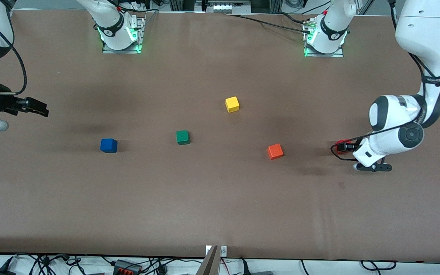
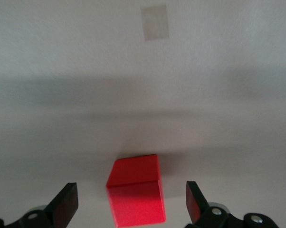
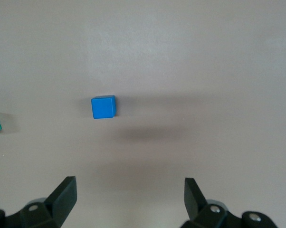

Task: Pass red block to right arm, stack on blue
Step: 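Lower the left gripper over the red cube and close on it, then lift the red cube with the left gripper while the right gripper approaches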

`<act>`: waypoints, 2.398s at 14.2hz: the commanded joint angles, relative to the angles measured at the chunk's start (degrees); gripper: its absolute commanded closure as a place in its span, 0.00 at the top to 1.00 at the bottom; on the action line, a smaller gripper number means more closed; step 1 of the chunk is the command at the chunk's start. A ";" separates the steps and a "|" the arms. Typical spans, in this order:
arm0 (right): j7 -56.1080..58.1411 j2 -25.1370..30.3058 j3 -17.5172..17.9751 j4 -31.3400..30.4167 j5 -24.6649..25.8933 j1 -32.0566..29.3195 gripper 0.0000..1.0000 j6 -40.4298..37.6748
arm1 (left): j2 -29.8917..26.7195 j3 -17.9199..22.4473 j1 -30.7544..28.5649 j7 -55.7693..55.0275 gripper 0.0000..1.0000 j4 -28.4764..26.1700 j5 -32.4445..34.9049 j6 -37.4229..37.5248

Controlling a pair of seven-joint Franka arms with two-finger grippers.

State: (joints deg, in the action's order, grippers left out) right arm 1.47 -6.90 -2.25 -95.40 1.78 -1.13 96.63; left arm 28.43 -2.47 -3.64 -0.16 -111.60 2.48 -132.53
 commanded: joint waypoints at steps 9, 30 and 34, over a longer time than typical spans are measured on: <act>0.81 -0.05 -0.04 -0.31 -0.81 -0.01 1.00 -2.76 | -2.68 -0.25 -0.41 0.69 0.16 -8.47 0.78 -10.12; 0.81 -12.17 0.14 0.66 -58.25 6.05 1.00 -2.94 | -5.41 -15.89 0.64 17.61 0.01 28.98 -13.18 38.23; 0.02 -14.37 0.14 0.74 -70.39 8.24 1.00 -2.94 | -5.41 -21.08 0.12 36.84 0.00 28.72 -24.84 31.48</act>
State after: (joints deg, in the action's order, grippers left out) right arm 1.62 -20.44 -1.89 -95.41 -64.35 5.98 94.29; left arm 22.33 -22.01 -2.93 26.79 -84.11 -16.50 -98.52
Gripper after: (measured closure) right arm 0.000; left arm 0.445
